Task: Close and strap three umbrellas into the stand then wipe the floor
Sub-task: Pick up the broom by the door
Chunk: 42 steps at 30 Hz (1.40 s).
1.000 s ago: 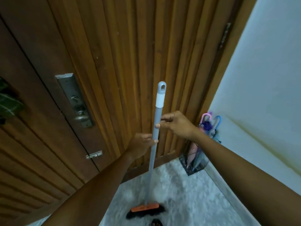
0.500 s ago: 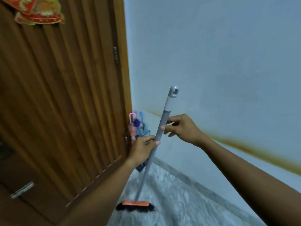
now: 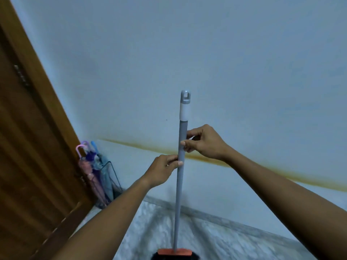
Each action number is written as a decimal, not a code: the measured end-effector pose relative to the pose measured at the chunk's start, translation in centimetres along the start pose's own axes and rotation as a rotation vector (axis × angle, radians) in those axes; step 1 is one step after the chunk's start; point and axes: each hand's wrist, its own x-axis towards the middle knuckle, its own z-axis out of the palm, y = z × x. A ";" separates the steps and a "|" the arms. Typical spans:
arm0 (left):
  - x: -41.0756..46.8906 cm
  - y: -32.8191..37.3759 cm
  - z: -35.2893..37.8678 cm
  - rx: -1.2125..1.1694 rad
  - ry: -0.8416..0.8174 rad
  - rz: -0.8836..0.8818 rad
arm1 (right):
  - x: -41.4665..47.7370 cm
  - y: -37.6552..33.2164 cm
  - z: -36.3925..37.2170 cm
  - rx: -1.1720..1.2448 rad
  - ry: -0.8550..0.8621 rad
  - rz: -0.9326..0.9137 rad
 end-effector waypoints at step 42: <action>24.3 -10.6 2.1 -0.280 -0.201 0.003 | 16.0 15.5 -4.2 0.031 0.159 0.250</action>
